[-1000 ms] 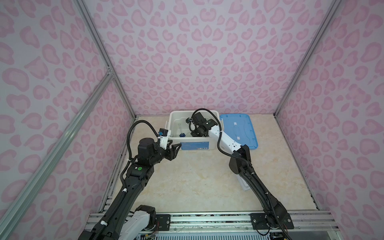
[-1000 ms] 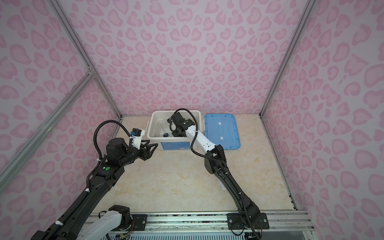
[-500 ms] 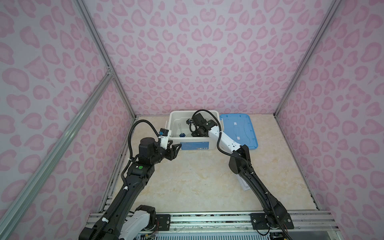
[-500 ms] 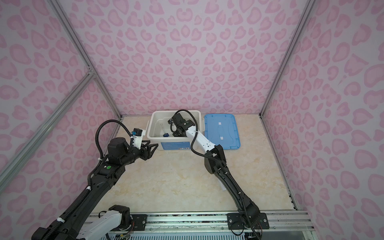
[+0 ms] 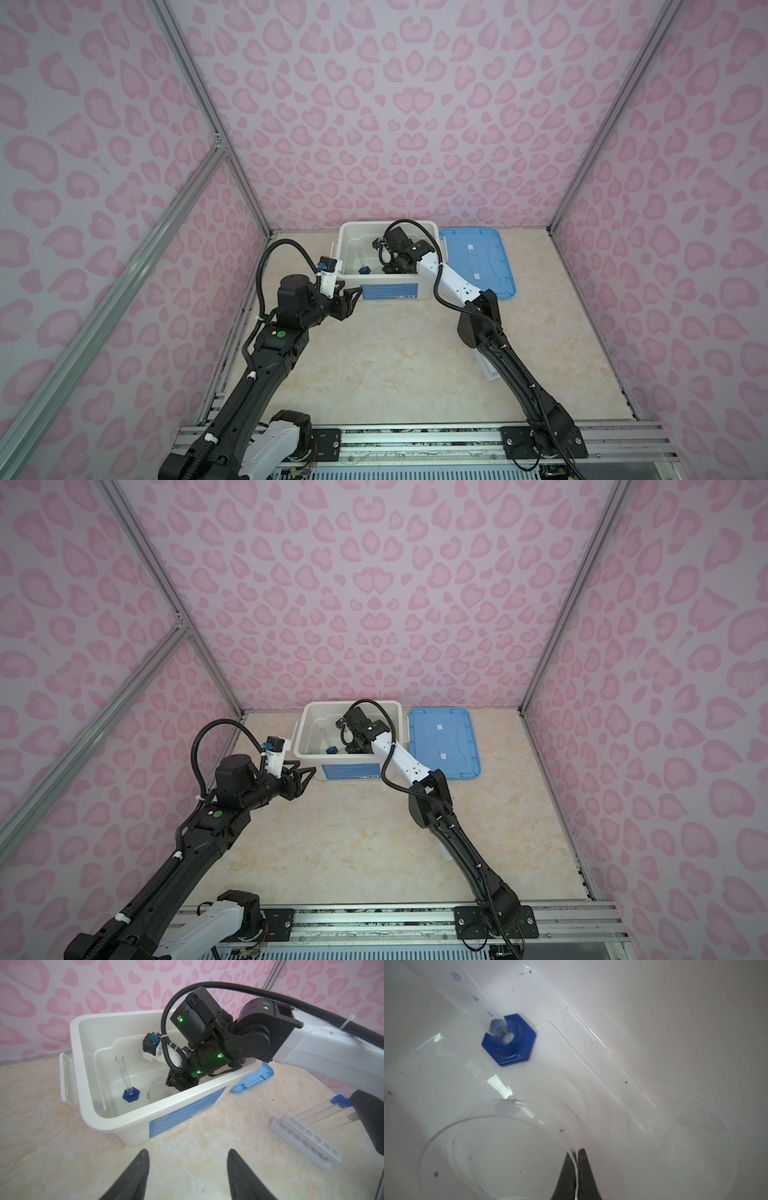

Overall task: Organize the chemistry lab equipment
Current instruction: 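Lower the petri dish flat into the tub bottom with the right gripper, then open the right gripper and raise it out of the tub, then move the right gripper over the edge of the blue lid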

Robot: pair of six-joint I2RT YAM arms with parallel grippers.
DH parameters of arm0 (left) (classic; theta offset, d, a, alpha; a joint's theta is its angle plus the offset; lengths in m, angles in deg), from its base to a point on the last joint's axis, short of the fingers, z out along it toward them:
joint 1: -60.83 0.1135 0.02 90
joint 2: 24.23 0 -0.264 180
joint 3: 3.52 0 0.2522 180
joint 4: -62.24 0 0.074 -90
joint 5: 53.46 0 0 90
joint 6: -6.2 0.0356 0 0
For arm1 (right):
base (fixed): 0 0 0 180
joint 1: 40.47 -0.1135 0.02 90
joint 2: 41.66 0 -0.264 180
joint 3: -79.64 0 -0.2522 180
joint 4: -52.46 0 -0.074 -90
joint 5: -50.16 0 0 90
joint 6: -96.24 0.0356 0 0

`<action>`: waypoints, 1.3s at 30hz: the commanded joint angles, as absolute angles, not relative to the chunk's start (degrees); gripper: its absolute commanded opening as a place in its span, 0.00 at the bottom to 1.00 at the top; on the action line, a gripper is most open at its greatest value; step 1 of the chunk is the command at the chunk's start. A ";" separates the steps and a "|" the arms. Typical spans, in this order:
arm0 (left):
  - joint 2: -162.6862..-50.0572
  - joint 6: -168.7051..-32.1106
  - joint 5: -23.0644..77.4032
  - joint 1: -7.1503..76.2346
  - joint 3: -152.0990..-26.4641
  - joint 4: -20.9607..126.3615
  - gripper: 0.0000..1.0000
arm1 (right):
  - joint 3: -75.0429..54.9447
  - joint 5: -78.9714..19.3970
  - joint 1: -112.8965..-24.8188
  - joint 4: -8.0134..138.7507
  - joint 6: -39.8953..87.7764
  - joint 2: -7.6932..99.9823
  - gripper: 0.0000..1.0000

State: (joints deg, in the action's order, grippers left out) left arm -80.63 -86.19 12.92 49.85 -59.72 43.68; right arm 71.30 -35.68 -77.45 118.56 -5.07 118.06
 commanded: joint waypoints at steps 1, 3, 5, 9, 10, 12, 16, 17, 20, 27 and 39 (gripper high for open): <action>-80.57 -85.66 12.59 49.89 -60.00 44.63 0.62 | 70.99 -35.53 -77.43 118.47 -5.50 117.58 0.09; -80.40 -85.73 12.57 49.90 -59.99 44.67 0.62 | 70.99 -35.45 -77.41 118.43 -5.51 116.74 0.12; -80.14 -85.74 12.59 49.94 -60.00 44.66 0.62 | 70.99 -35.50 -77.34 118.60 -5.53 115.81 0.14; -79.59 -85.74 12.48 50.00 -60.00 44.57 0.62 | 70.96 -35.62 -77.26 119.03 -5.74 113.97 0.16; -79.36 -85.74 12.43 49.97 -59.93 44.61 0.62 | 70.97 -35.62 -77.22 119.13 -5.82 113.48 0.17; -79.07 -85.74 12.54 49.99 -59.97 44.61 0.62 | 70.93 -35.56 -77.29 119.37 -5.93 112.45 0.18; -77.90 -85.82 12.54 49.96 -60.00 44.60 0.62 | 70.93 -35.69 -77.22 119.72 -5.71 109.65 0.20; -77.54 -85.82 12.53 49.93 -59.99 44.60 0.62 | 70.94 -35.94 -77.23 119.87 -5.62 108.63 0.20; -76.47 -85.82 12.63 49.93 -59.91 44.58 0.62 | 70.82 -35.88 -77.13 120.65 -5.19 105.41 0.22; -72.69 -84.97 11.31 49.91 -60.17 45.49 0.62 | 64.58 -34.87 -77.02 121.36 -3.22 92.35 0.29; -69.38 -89.15 23.39 49.94 -60.52 47.25 0.69 | 32.78 -40.10 -72.54 116.90 3.54 62.50 0.39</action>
State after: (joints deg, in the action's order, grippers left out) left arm -69.75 -87.31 19.46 49.94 -59.76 44.32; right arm 37.73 -38.47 -73.99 118.75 0.46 66.50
